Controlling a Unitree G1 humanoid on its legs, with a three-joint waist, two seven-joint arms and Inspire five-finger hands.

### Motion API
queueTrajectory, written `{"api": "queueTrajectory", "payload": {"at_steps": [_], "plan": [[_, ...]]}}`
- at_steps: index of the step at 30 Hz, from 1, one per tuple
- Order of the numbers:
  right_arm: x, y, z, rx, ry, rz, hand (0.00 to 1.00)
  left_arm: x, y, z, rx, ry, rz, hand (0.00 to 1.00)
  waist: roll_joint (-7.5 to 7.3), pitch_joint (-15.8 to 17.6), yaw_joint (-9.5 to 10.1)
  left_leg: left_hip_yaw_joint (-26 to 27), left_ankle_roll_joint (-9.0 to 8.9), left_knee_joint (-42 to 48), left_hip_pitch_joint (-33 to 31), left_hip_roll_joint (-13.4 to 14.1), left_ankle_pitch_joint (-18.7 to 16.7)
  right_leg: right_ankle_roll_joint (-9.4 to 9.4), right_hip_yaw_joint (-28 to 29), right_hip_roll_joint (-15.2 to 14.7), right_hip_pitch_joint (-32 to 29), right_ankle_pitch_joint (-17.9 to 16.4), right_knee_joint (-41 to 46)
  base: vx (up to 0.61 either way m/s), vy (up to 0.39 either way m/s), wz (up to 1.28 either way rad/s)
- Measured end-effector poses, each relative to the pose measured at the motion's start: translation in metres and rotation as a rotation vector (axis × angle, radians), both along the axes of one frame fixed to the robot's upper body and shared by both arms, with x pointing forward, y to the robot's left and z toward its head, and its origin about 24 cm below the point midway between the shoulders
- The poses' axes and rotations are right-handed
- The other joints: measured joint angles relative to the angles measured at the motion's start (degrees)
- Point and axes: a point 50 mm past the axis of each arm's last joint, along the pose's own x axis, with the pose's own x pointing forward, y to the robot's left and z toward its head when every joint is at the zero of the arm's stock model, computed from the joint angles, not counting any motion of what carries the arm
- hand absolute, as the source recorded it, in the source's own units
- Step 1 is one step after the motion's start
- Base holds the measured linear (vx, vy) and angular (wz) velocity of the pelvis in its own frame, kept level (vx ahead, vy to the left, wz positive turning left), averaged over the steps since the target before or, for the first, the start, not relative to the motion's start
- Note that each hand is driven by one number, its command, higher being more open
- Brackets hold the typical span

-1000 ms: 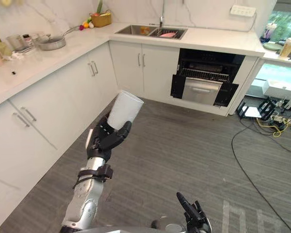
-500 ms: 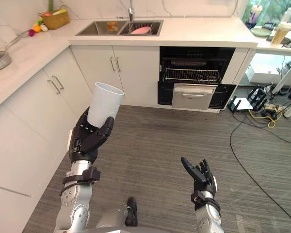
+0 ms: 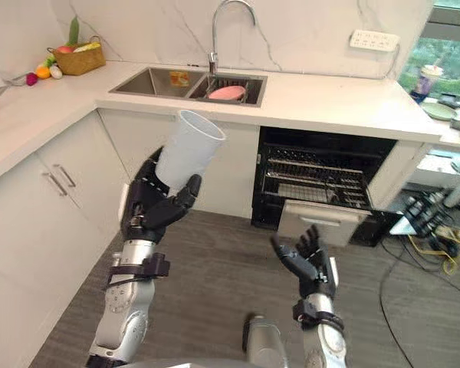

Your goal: Walk over to the sink, pick up the cup, carry it to the dishwasher, place the cup inside the dishwasher, then close the dishwasher door

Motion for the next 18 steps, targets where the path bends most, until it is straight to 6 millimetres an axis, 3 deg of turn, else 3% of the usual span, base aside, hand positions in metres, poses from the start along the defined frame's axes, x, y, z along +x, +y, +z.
{"api": "queueTrajectory", "payload": {"at_steps": [2,3,4,5,6,7,8,9,11,13,14,15,16,17,18], "plan": [[0.003,-0.006,0.006,-0.009,-0.022,-0.037,1.00,0.002,-0.003,0.001,0.005,-0.004,-0.016,0.00,0.13,-0.2,-0.28,-0.8,-0.65,2.0,-0.1,1.1,3.4,-0.97,-1.5,-0.2,0.9,-2.9,1.9,0.47,-0.252,0.29],[0.001,-0.009,0.008,-0.005,-0.031,-0.073,1.00,0.003,-0.004,0.003,0.008,-0.009,-0.021,0.00,0.29,-0.1,-0.71,0.2,-3.64,7.2,-1.8,2.4,6.3,-1.03,-3.3,-0.1,3.9,-5.0,0.3,0.55,-0.334,0.71],[-0.006,-0.013,0.011,0.003,-0.041,-0.112,1.00,0.004,-0.005,0.004,0.006,-0.013,-0.024,0.00,0.52,0.3,-0.93,2.8,-5.30,18.8,-6.6,5.0,11.3,-1.20,-5.4,0.2,8.0,-6.3,-2.0,0.45,-0.276,0.75],[-0.010,-0.015,0.012,0.008,-0.046,-0.132,1.00,0.004,-0.005,0.004,0.001,-0.014,-0.024,0.00,0.62,0.5,-0.73,4.1,-5.39,25.6,-9.8,6.8,16.2,-1.33,-6.2,0.6,10.4,-6.8,-3.5,0.39,-0.274,0.62],[-0.015,-0.017,0.015,-0.001,-0.055,-0.151,1.00,0.003,-0.004,0.003,-0.006,-0.011,-0.014,0.00,1.09,0.8,-0.05,6.1,-5.48,38.2,-15.3,11.2,23.1,-1.65,-7.4,1.9,15.7,-7.5,-6.9,0.28,-0.187,0.33],[-0.017,-0.019,0.016,-0.009,-0.059,-0.161,1.00,0.002,-0.004,0.002,-0.010,-0.006,-0.009,0.00,1.16,0.9,0.21,7.0,-4.94,43.7,-18.1,13.4,22.7,-1.76,-8.0,2.7,17.9,-7.7,-8.5,0.42,-0.263,0.26],[-0.020,-0.023,0.017,-0.019,-0.071,-0.189,1.00,0.002,-0.004,0.002,-0.006,-0.008,-0.006,0.00,1.50,0.6,0.56,8.8,-3.00,50.7,-22.9,16.3,21.3,-1.74,-8.7,3.6,22.0,-8.3,-11.5,0.42,-0.218,0.18],[-0.021,-0.025,0.019,-0.027,-0.083,-0.208,1.00,0.002,-0.003,0.002,-0.002,-0.015,-0.008,0.00,1.46,0.6,0.90,12.0,-0.09,51.7,-26.4,18.1,18.9,-1.83,-9.0,3.9,25.6,-8.4,-14.3,0.36,-0.167,0.13],[-0.019,-0.028,0.022,-0.025,-0.112,-0.227,1.00,0.002,-0.002,0.002,0.004,-0.019,-0.014,0.00,1.32,0.5,1.18,18.1,0.32,43.8,-29.3,19.6,15.4,-1.27,-8.8,3.6,28.6,-8.1,-17.7,0.37,-0.105,-0.04],[-0.013,-0.029,0.025,-0.016,-0.135,-0.241,1.00,0.002,-0.002,0.000,0.006,-0.015,-0.031,0.00,1.13,0.4,1.15,19.9,-0.95,23.9,-29.5,15.9,14.7,-0.83,-8.0,2.2,29.5,-7.9,-19.2,0.37,-0.004,-0.21],[-0.007,-0.028,0.026,-0.017,-0.137,-0.239,1.00,0.003,-0.003,-0.002,0.010,-0.009,-0.041,0.00,1.10,0.4,1.23,16.9,-2.86,7.9,-28.5,12.1,15.9,-0.61,-6.6,1.1,28.9,-7.9,-19.5,0.36,0.102,-0.54],[0.001,-0.028,0.024,-0.019,-0.127,-0.232,1.00,0.003,-0.003,-0.003,0.017,-0.001,-0.044,0.00,1.21,0.3,1.53,12.4,-6.03,-5.3,-27.6,9.8,18.3,-0.31,-4.3,0.6,28.0,-8.0,-19.5,0.42,0.180,-0.85],[0.007,-0.027,0.019,-0.020,-0.106,-0.216,1.00,0.003,-0.003,-0.004,0.022,0.004,-0.045,0.00,1.25,0.3,1.96,10.0,-7.06,-10.3,-27.6,9.3,20.1,0.81,-2.0,0.4,27.6,-8.5,-19.5,0.35,0.195,-0.88],[0.007,-0.027,0.017,-0.024,-0.094,-0.212,1.00,0.003,-0.002,-0.004,0.024,0.008,-0.045,0.00,1.28,0.3,2.25,10.0,-6.84,-10.8,-27.6,9.3,21.1,2.04,-0.9,0.1,27.8,-9.2,-19.4,0.36,0.251,-0.85],[0.004,-0.031,0.016,-0.039,-0.079,-0.212,1.00,0.003,-0.003,-0.006,0.023,0.016,-0.046,0.00,2.51,-0.5,2.30,11.4,-4.93,-10.7,-27.5,9.3,24.6,4.61,0.7,-0.2,28.5,-10.8,-19.2,0.40,0.308,-0.64]]}}
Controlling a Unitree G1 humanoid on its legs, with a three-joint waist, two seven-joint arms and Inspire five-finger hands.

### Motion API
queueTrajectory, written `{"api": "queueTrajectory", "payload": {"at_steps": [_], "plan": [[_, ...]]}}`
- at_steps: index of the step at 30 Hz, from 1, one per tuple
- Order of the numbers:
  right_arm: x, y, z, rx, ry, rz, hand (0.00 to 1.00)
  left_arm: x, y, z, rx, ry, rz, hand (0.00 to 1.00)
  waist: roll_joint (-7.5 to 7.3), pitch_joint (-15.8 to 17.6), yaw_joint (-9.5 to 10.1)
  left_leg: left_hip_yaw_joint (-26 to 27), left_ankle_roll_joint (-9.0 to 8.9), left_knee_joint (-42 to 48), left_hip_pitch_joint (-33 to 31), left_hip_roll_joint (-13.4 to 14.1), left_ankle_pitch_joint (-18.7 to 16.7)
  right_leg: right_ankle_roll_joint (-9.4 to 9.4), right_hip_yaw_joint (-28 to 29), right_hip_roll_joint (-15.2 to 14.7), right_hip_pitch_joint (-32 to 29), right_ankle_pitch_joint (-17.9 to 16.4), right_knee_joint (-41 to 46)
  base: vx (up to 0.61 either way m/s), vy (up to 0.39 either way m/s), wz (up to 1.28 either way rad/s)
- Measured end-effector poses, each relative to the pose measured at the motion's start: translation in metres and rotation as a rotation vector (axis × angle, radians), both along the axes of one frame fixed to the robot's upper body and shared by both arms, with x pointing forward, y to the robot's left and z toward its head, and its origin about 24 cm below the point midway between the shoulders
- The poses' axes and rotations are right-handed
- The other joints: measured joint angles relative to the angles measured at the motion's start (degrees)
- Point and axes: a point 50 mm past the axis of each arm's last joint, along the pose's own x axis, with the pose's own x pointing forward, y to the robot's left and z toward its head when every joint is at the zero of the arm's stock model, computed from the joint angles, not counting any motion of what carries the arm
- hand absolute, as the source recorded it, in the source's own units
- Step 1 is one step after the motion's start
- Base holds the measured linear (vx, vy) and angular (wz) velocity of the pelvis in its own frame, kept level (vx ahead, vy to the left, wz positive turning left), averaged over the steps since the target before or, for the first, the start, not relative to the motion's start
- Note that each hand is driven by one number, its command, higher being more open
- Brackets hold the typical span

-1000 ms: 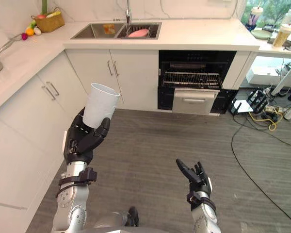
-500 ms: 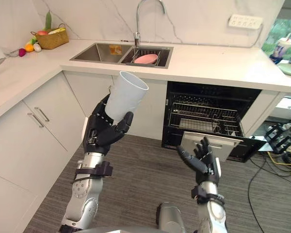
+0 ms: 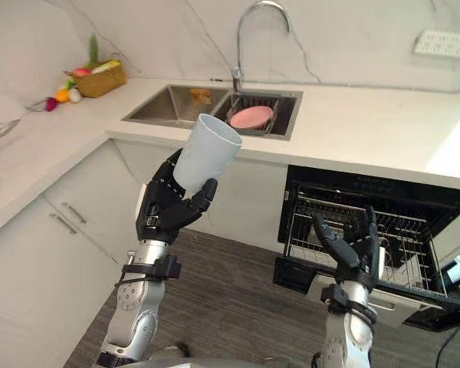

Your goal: Walk over to the sink, pick up the cup, carry it to the dishwasher, place the cup inside the dishwasher, then close the dishwasher door

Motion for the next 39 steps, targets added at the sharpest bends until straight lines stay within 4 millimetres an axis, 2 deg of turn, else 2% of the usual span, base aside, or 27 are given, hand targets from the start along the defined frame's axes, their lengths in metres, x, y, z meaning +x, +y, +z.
{"api": "queueTrajectory", "payload": {"at_steps": [1,2,4,5,7,8,9,10,11,13,14,15,17,19,20,21,23,24,25,27,28,30,31,33,35,38,39], "plan": [[-0.002,-0.001,-0.001,-0.003,0.007,-0.002,1.00,0.000,0.000,-0.001,0.002,0.006,0.000,0.00,0.23,-0.2,0.02,-0.2,1.11,0.7,0.4,0.0,5.0,0.98,1.0,-0.3,0.4,-0.7,0.3,0.47,0.374,-0.62],[-0.006,0.002,-0.008,0.021,0.029,-0.009,1.00,0.000,0.004,-0.005,0.017,0.018,-0.003,0.00,-2.38,-0.6,-0.67,1.4,1.13,3.1,1.1,-2.4,4.5,2.48,2.2,-3.4,0.9,-1.9,1.4,0.45,0.365,-0.31],[-0.013,0.004,-0.011,0.034,0.042,-0.022,1.00,0.002,0.006,-0.004,0.039,0.013,-0.001,0.00,-5.11,-1.4,-2.62,2.3,3.34,3.6,1.5,-7.0,1.7,3.39,3.2,-8.2,0.5,-1.9,3.4,0.30,0.250,0.05],[-0.014,0.003,-0.012,0.036,0.044,-0.028,1.00,0.003,0.005,-0.002,0.037,0.010,0.002,0.00,-5.45,-1.2,-2.87,2.4,3.69,4.0,1.7,-8.1,0.9,3.71,3.5,-9.2,0.5,-1.8,4.2,0.23,0.217,0.18],[-0.022,0.002,-0.016,0.059,0.059,-0.056,1.00,0.007,-0.001,0.002,0.054,-0.005,-0.003,0.00,-5.83,-1.1,-2.97,2.5,5.14,6.0,3.0,-10.9,-2.6,6.89,4.1,-12.2,-0.5,0.1,10.6,0.25,0.249,0.16],[-0.024,0.003,-0.018,0.068,0.063,-0.061,1.00,0.008,-0.003,0.003,0.063,-0.012,-0.006,0.00,-5.95,-1.0,-2.93,2.5,5.32,6.5,3.7,-11.6,-3.6,7.17,4.7,-12.8,-1.7,0.6,14.3,0.25,0.280,0.08],[-0.025,0.007,-0.021,0.085,0.068,-0.064,1.00,0.011,-0.004,0.007,0.068,-0.025,-0.005,0.00,-6.73,-0.5,-2.87,2.7,5.99,7.1,5.6,-12.5,-5.0,6.80,6.4,-14.0,-5.8,3.3,24.3,0.18,0.211,-0.08],[-0.024,0.012,-0.022,0.100,0.069,-0.058,1.00,0.014,-0.004,0.009,0.072,-0.030,0.005,0.00,-7.20,-0.1,-2.88,3.3,6.53,7.0,8.3,-13.4,-6.4,5.28,7.5,-15.5,-9.8,9.4,33.9,0.20,0.244,-0.17],[-0.024,0.014,-0.023,0.103,0.072,-0.053,1.00,0.014,-0.004,0.009,0.071,-0.027,0.010,0.00,-7.07,-0.1,-2.96,3.7,6.94,6.3,10.0,-13.6,-7.0,4.83,7.6,-16.0,-11.2,13.1,37.3,0.14,0.168,-0.39],[-0.021,0.022,-0.024,0.089,0.085,-0.007,1.00,0.015,0.001,0.011,0.082,-0.033,0.057,0.00,-6.19,-0.3,-2.75,6.0,7.97,5.2,13.2,-12.7,-9.1,3.25,6.4,-15.2,-15.5,8.8,41.7,0.12,0.140,-0.54],[-0.017,0.031,-0.024,0.081,0.085,0.037,1.00,0.017,0.007,0.013,0.075,-0.036,0.095,0.00,-5.43,-0.5,-2.85,7.3,7.74,4.7,14.0,-11.4,-9.7,3.43,3.0,-12.6,-17.8,4.2,38.2,0.11,0.068,-0.63],[-0.014,0.038,-0.024,0.088,0.083,0.068,1.00,0.019,0.014,0.014,0.075,-0.039,0.130,0.00,-5.38,-0.3,-2.77,8.6,7.32,4.0,14.5,-10.1,-10.0,3.97,-1.6,-9.6,-19.1,2.2,31.3,0.13,0.042,-0.61],[-0.010,0.043,-0.016,0.062,0.062,0.100,1.00,0.020,0.026,0.015,0.087,-0.036,0.176,0.00,-5.97,0.5,-2.55,11.0,6.01,3.5,16.2,-9.5,-10.0,3.31,-8.1,-6.9,-19.5,2.3,22.2,0.17,-0.015,-0.66],[-0.005,0.042,-0.003,-0.027,0.031,0.115,1.00,0.020,0.035,0.013,0.111,-0.025,0.208,0.00,-6.57,0.4,-2.58,12.7,5.03,4.6,17.3,-10.2,-11.6,-3.73,-11.9,-5.6,-19.2,6.9,15.4,0.23,-0.062,-0.57],[-0.001,0.039,0.009,-0.113,0.007,0.116,1.00,0.020,0.034,0.012,0.111,-0.019,0.214,0.00,-5.23,0.4,-3.02,12.7,4.39,6.3,16.8,-9.1,-13.4,-5.49,-12.1,-4.3,-18.0,5.8,13.4,0.24,-0.085,-0.22],[0.001,0.035,0.018,-0.177,-0.015,0.108,1.00,0.021,0.029,0.013,0.105,-0.023,0.200,0.00,-3.88,0.9,-3.12,12.8,3.33,8.8,16.1,-7.0,-15.1,-5.69,-12.5,-2.7,-17.2,5.4,12.1,0.26,-0.101,-0.17],[0.004,0.032,0.028,-0.210,-0.044,0.091,1.00,0.021,0.022,0.013,0.129,-0.027,0.178,0.00,-3.65,1.4,-2.88,12.7,2.24,17.2,14.5,-3.3,-17.4,-6.63,-12.0,-0.1,-15.5,3.4,11.1,0.17,-0.102,-0.28],[0.007,0.032,0.034,-0.218,-0.073,0.086,1.00,0.020,0.019,0.012,0.138,-0.027,0.170,0.00,-3.76,1.6,-2.78,12.3,2.28,26.0,11.6,-0.6,-17.4,-6.97,-11.4,0.8,-14.7,2.9,11.1,0.18,-0.181,-0.62],[0.012,0.028,0.052,-0.252,-0.150,0.087,1.00,0.020,0.017,0.014,0.143,-0.036,0.162,0.00,-2.21,2.3,-2.86,11.8,6.02,40.1,6.9,4.6,-14.7,-7.63,-10.1,3.0,-13.3,1.8,11.3,0.15,-0.142,-0.67],[0.014,0.024,0.063,-0.274,-0.203,0.083,1.00,0.020,0.018,0.014,0.148,-0.038,0.165,0.00,-1.00,2.3,-2.81,10.7,7.42,48.9,4.2,7.5,-9.3,-8.32,-7.8,4.7,-11.8,0.8,11.5,0.23,-0.066,-0.83],[0.012,0.017,0.069,-0.278,-0.227,0.031,1.00,0.020,0.018,0.015,0.142,-0.044,0.157,0.00,-0.87,2.1,-2.89,7.5,6.20,51.6,2.8,6.4,-11.2,-9.04,-5.5,5.0,-10.7,0.2,11.6,0.30,0.009,-0.87],[0.010,0.010,0.071,-0.258,-0.235,-0.026,1.00,0.019,0.017,0.019,0.131,-0.060,0.148,0.00,-0.56,2.0,-2.84,5.5,5.49,50.2,2.5,4.2,-13.8,-8.96,-3.1,5.0,-10.0,0.0,11.6,0.30,0.046,-0.85],[0.006,0.002,0.070,-0.213,-0.237,-0.096,1.00,0.018,0.017,0.024,0.115,-0.079,0.137,0.00,-0.73,2.1,-2.85,3.5,4.40,45.1,2.8,1.0,-16.5,-8.13,-0.2,4.7,-8.5,0.5,10.7,0.29,0.089,-0.92],[0.002,-0.008,0.071,-0.182,-0.236,-0.165,1.00,0.017,0.017,0.029,0.098,-0.100,0.129,0.00,-0.80,2.1,-2.90,-0.4,3.50,33.9,3.2,-3.5,-17.6,-7.82,3.5,3.9,-7.2,0.7,9.7,0.30,0.160,-1.11],[0.001,-0.015,0.071,-0.161,-0.234,-0.189,1.00,0.014,0.017,0.036,0.076,-0.130,0.117,0.00,-0.89,1.8,-2.86,-8.1,2.30,18.7,3.5,-8.3,-16.8,-6.33,8.8,2.6,-7.1,0.5,9.1,0.22,0.180,-1.18],[0.002,-0.018,0.067,-0.071,-0.223,-0.158,1.00,0.008,0.017,0.034,-0.049,-0.112,0.057,0.00,0.47,1.0,-2.96,-13.1,0.66,8.3,3.4,-9.1,-12.2,-3.58,15.5,2.6,-7.6,-1.2,9.0,0.21,0.272,-1.22],[0.003,-0.019,0.064,-0.028,-0.213,-0.145,1.00,0.004,0.016,0.029,-0.113,-0.085,0.037,0.00,1.55,0.2,-2.91,-12.3,-0.62,8.7,4.1,-8.7,-8.0,-2.62,18.3,3.2,-7.6,-1.7,9.1,0.17,0.240,-1.16]]}}
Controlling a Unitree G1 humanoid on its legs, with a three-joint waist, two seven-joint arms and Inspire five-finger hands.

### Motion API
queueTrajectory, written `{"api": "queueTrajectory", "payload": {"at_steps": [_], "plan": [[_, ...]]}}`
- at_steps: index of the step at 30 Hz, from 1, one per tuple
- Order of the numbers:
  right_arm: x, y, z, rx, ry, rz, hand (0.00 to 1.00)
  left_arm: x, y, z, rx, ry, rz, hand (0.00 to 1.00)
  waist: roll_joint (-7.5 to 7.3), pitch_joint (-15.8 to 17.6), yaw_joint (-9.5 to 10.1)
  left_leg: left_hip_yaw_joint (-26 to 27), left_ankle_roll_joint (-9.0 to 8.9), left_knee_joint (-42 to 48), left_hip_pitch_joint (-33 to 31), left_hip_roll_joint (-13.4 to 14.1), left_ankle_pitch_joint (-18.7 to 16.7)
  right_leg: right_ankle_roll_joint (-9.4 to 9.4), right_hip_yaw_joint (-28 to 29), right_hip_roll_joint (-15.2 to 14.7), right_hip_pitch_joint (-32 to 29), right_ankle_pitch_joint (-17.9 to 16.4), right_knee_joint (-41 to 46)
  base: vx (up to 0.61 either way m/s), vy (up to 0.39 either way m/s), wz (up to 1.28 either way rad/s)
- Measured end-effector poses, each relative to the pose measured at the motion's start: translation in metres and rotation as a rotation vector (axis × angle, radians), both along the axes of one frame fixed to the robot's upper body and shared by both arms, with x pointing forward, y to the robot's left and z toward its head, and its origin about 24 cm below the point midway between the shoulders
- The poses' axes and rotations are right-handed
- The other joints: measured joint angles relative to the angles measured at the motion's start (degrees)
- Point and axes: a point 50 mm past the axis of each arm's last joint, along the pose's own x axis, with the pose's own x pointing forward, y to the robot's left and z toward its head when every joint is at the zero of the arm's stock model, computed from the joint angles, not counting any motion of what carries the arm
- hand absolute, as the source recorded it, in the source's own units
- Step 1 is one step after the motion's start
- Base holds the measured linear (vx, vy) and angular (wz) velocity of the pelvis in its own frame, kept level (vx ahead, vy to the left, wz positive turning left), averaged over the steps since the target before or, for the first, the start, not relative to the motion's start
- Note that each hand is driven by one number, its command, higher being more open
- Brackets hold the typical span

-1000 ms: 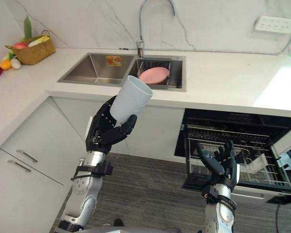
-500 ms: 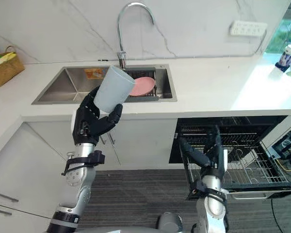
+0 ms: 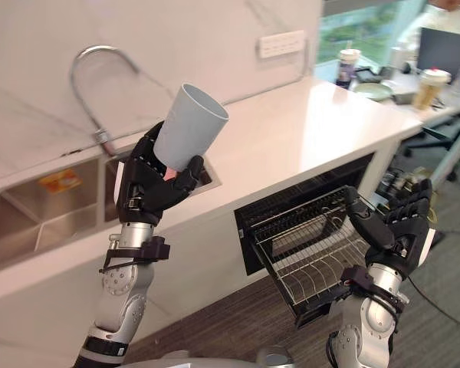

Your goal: Walk over to the sink, pick up the cup, carry it to the dishwasher, place the cup inside the dishwasher, then close the dishwasher door

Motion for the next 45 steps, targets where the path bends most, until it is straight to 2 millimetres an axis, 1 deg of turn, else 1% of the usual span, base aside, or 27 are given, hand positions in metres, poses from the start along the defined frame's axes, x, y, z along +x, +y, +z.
{"api": "queueTrajectory", "payload": {"at_steps": [1,3,4,5,6,7,9,10,11,12,13,15,16,18,20,21,22,23,24,25,29,31,33,38,41,43,45], "plan": [[0.000,0.001,-0.002,0.012,0.004,0.008,1.00,-0.001,0.000,-0.002,-0.017,0.010,-0.004,0.00,0.17,-0.3,-0.01,0.5,0.86,0.6,0.1,-0.3,1.5,0.77,1.3,0.1,0.0,0.0,-0.2,0.22,0.310,-1.13],[0.000,0.003,-0.008,0.047,0.011,0.035,1.00,-0.003,-0.001,-0.004,-0.029,0.017,-0.012,0.00,-0.61,-1.0,-0.69,3.6,2.50,1.0,-0.1,-2.1,0.9,2.30,4.1,-2.4,-0.2,0.7,-3.0,0.18,0.314,-0.65],[0.000,0.004,-0.008,0.050,0.009,0.045,1.00,-0.003,-0.001,-0.003,-0.028,0.015,-0.010,0.00,-0.95,-1.1,-0.73,4.4,2.95,0.4,0.0,-2.7,1.0,2.96,4.2,-3.2,-0.5,1.1,-3.8,0.14,0.274,-0.41],[0.002,0.005,-0.008,0.052,0.007,0.068,1.00,-0.003,-0.001,-0.001,-0.018,0.013,0.007,0.00,-1.52,-1.3,-0.66,5.9,3.90,-0.7,0.3,-3.6,1.4,4.27,4.2,-4.6,-1.0,2.0,-4.8,0.16,0.222,-0.42],[0.003,0.007,-0.009,0.049,0.009,0.103,1.00,-0.003,-0.001,-0.001,-0.020,0.013,0.017,0.00,-1.63,-1.4,-0.63,6.7,4.54,-1.0,0.5,-4.1,1.4,5.02,2.6,-5.6,-1.0,3.0,-5.4,0.16,0.193,-0.41],[0.004,0.008,-0.009,0.049,0.011,0.119,1.00,-0.002,-0.001,0.000,-0.022,0.013,0.019,0.00,-1.62,-1.4,-0.56,7.0,4.73,-1.0,0.7,-4.4,1.2,5.06,1.5,-5.8,-1.0,3.3,-5.4,0.16,0.140,-0.31],[0.006,0.012,-0.011,0.048,0.024,0.170,1.00,-0.001,-0.003,0.001,-0.032,0.014,0.013,0.00,-1.72,-1.4,-0.52,8.0,5.32,-2.4,2.9,-5.0,0.9,5.10,-2.8,-6.7,-1.1,3.7,-3.2,0.10,0.083,-0.26],[0.007,0.015,-0.013,0.050,0.031,0.206,1.00,0.001,-0.004,0.002,-0.045,0.017,0.005,0.00,-1.94,-1.2,-0.29,8.8,5.81,-3.5,4.9,-5.2,0.6,5.11,-5.7,-7.2,-2.6,3.7,1.5,0.06,0.051,-0.24],[0.008,0.016,-0.013,0.051,0.032,0.213,1.00,0.001,-0.005,0.002,-0.045,0.016,0.004,0.00,-2.06,-1.1,-0.20,9.0,5.87,-3.7,5.2,-5.3,0.5,5.12,-6.2,-7.3,-3.2,3.7,2.7,0.04,0.074,-0.32],[0.010,0.022,-0.016,0.062,0.035,0.251,1.00,0.002,-0.005,0.005,-0.039,0.002,0.001,0.00,-2.48,-0.9,-0.20,9.8,6.44,-4.4,6.6,-5.5,0.2,5.00,-9.2,-8.2,-5.9,4.1,8.8,0.01,0.047,-0.28],[0.011,0.025,-0.017,0.068,0.034,0.271,1.00,0.003,-0.006,0.008,-0.036,-0.007,0.001,0.00,-2.46,-0.9,-0.20,10.2,6.81,-4.6,7.0,-5.6,-0.2,5.00,-10.9,-8.9,-7.1,4.8,10.8,0.01,0.082,-0.38],[0.017,0.034,-0.019,0.078,0.031,0.330,1.00,0.003,-0.006,0.015,-0.036,-0.040,0.006,0.00,-2.49,-0.8,-0.10,11.4,7.01,-5.3,7.2,-5.5,-0.3,4.79,-14.7,-9.8,-7.8,6.1,9.6,-0.01,0.098,-0.50],[0.023,0.040,-0.020,0.082,0.030,0.374,1.00,0.005,-0.006,0.020,-0.027,-0.063,0.020,0.00,-2.47,-0.9,0.09,12.4,7.16,-5.6,6.8,-5.2,-0.2,4.83,-16.1,-9.6,-7.3,7.1,6.2,-0.02,0.094,-0.58],[0.029,0.047,-0.019,0.081,0.017,0.442,1.00,0.009,-0.005,0.027,-0.013,-0.090,0.049,0.00,-2.54,-0.7,0.03,14.2,7.35,-5.7,6.3,-4.7,-0.1,5.11,-16.3,-8.9,-5.9,8.9,0.5,-0.04,0.088,-0.57],[0.031,0.050,-0.018,0.076,0.010,0.491,1.00,0.014,-0.005,0.031,0.001,-0.109,0.081,0.00,-3.39,-0.2,-0.04,15.3,7.49,-5.6,6.3,-4.3,0.0,5.60,-15.9,-8.3,-3.9,10.9,-4.4,-0.05,0.072,-0.34],[0.031,0.051,-0.017,0.069,0.004,0.511,1.00,0.018,-0.005,0.033,0.009,-0.117,0.103,0.00,-4.07,0.2,-0.07,15.6,7.53,-5.6,6.4,-4.2,0.0,6.03,-15.9,-8.1,-2.4,12.0,-7.7,-0.05,0.047,-0.12],[0.032,0.052,-0.016,0.066,0.000,0.523,1.00,0.018,-0.003,0.033,0.007,-0.119,0.118,0.00,-4.46,0.4,-0.04,15.8,7.54,-5.6,6.3,-4.2,0.0,6.07,-16.0,-8.1,-1.6,12.6,-9.5,-0.07,0.046,-0.21],[0.035,0.055,-0.014,0.062,-0.011,0.550,1.00,0.018,0.001,0.034,0.007,-0.125,0.163,0.00,-5.21,0.5,0.29,16.8,7.53,-5.6,6.2,-4.1,0.0,6.38,-16.4,-8.1,-0.3,13.5,-13.3,-0.10,0.011,-0.35],[0.037,0.059,-0.012,0.059,-0.022,0.574,1.00,0.017,0.007,0.035,0.007,-0.131,0.206,0.00,-5.90,0.9,1.09,17.8,7.46,-5.7,6.1,-4.0,0.0,6.43,-17.3,-8.2,0.6,14.0,-16.0,-0.10,-0.014,-0.39],[0.038,0.061,-0.011,0.057,-0.025,0.585,1.00,0.017,0.009,0.035,0.000,-0.129,0.227,0.00,-6.04,0.9,1.50,18.2,7.41,-5.7,6.0,-3.9,0.0,6.30,-17.5,-8.1,0.9,14.4,-17.2,-0.08,-0.052,-0.21],[0.042,0.069,-0.010,0.067,-0.025,0.652,1.00,0.016,0.017,0.026,-0.039,-0.085,0.340,0.00,-5.98,0.9,1.79,17.8,6.28,-5.8,6.0,-2.4,0.7,5.18,-18.6,-5.8,3.9,17.8,-23.6,-0.01,-0.085,-0.01],[0.043,0.072,-0.007,0.080,-0.056,0.686,1.00,0.015,0.018,0.022,-0.036,-0.067,0.360,0.00,-5.98,0.9,1.78,17.8,6.02,-5.9,5.9,-1.8,0.8,4.82,-18.6,-5.1,4.0,18.3,-24.4,-0.02,-0.086,-0.05],[0.042,0.075,0.001,0.096,-0.119,0.732,1.00,0.013,0.016,0.017,0.004,-0.052,0.370,0.00,-5.98,0.9,1.67,17.9,5.74,-6.3,5.8,-1.5,0.9,4.56,-18.5,-4.8,4.0,18.5,-25.1,-0.02,-0.060,-0.05],[0.042,0.082,0.017,0.129,-0.251,0.849,1.00,0.017,0.009,0.001,0.101,-0.001,0.365,0.00,-6.04,0.6,1.48,18.3,5.60,-6.9,5.9,-1.5,1.0,4.71,-18.4,-4.6,4.0,18.8,-25.7,-0.01,-0.028,-0.03],[0.044,0.091,0.019,0.210,-0.276,0.952,1.00,0.018,0.006,-0.006,0.094,0.025,0.328,0.00,-6.07,0.3,1.51,18.3,5.64,-7.0,5.9,-1.6,1.1,4.77,-18.5,-4.7,4.0,18.9,-25.7,0.00,0.000,0.00],[0.044,0.102,0.018,0.280,-0.287,1.030,1.00,0.019,0.003,-0.010,0.068,0.033,0.278,0.00,-6.05,0.1,1.58,18.1,5.71,-7.7,6.0,-1.9,1.5,4.78,-18.7,-4.9,4.0,18.9,-25.7,-0.03,-0.012,0.05],[0.044,0.107,0.017,0.306,-0.286,1.065,1.00,0.019,0.001,-0.012,0.067,0.037,0.258,0.00,-6.06,-0.2,1.58,17.9,5.78,-8.2,6.1,-2.0,1.9,4.79,-18.9,-5.0,4.0,18.9,-25.7,-0.04,-0.015,0.08]]}}
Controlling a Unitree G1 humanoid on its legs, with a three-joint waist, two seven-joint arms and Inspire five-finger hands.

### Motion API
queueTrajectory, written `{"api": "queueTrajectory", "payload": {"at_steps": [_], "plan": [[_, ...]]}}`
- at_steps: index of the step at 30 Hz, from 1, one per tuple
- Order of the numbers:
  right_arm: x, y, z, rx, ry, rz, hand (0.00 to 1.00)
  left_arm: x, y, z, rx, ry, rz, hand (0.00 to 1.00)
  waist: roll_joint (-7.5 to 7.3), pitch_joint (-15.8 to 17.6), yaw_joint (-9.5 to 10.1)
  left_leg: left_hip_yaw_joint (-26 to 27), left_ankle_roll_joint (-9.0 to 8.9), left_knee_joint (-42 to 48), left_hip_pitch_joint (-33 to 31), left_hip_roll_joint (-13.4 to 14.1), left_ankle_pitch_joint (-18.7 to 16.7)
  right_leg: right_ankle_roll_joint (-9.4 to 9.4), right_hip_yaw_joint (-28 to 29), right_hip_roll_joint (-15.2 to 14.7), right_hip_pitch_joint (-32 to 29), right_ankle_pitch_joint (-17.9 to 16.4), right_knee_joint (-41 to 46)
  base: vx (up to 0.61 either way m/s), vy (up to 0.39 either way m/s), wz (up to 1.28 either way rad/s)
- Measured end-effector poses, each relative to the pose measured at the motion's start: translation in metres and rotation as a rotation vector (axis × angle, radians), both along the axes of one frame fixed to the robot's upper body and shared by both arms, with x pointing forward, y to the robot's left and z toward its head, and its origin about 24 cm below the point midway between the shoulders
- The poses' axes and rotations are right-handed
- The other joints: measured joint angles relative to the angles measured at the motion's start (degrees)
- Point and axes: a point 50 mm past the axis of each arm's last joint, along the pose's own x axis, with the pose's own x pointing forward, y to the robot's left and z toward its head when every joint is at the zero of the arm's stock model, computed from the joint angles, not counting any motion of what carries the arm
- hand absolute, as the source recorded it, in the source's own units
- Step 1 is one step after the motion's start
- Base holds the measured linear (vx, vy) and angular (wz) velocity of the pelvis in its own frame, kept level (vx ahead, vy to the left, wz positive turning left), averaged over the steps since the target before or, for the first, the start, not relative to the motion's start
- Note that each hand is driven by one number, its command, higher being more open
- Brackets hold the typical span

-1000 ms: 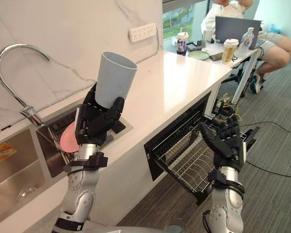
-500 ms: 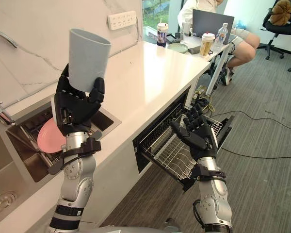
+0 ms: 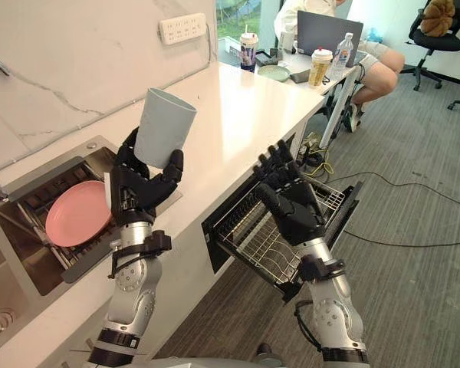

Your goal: Walk over to the sink, pick up the cup, carry it to the dishwasher, place the cup inside the dishwasher, then close the dishwasher door

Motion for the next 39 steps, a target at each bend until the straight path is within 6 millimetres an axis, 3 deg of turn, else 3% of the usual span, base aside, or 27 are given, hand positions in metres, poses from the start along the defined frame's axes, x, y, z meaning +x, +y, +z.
{"api": "queueTrajectory", "payload": {"at_steps": [7,16,28,39], "plan": [[0.000,0.008,-0.001,0.048,0.024,0.030,1.00,-0.003,-0.019,0.001,0.043,-0.035,-0.135,0.00,0.03,-1.2,0.05,-1.3,0.07,-3.7,0.9,-1.0,2.5,0.02,-1.5,-0.4,0.0,0.0,0.2,-0.05,-0.016,0.11],[0.008,0.034,0.003,0.077,0.066,0.095,1.00,-0.009,-0.048,0.003,0.074,-0.058,-0.310,0.00,0.09,-2.6,0.05,-2.5,0.23,-7.7,1.9,-1.9,5.2,-0.01,-2.6,-0.7,-0.5,0.0,0.5,-0.04,-0.003,0.06],[0.020,0.052,0.014,0.137,0.121,0.033,1.00,-0.008,-0.064,0.009,0.061,-0.072,-0.373,0.00,0.11,-3.0,0.89,-2.9,0.00,-11.3,3.9,-2.3,7.1,-0.15,-3.1,-0.7,-0.2,-0.2,0.9,-0.02,0.002,0.02],[0.035,0.065,0.040,0.175,0.058,-0.011,1.00,-0.007,-0.068,0.010,0.044,-0.060,-0.396,0.00,0.07,-4.1,1.46,-3.6,0.31,-11.3,3.5,-2.6,7.5,-0.14,-3.9,-0.9,-0.1,-0.2,0.7,0.00,-0.003,0.02]]}}
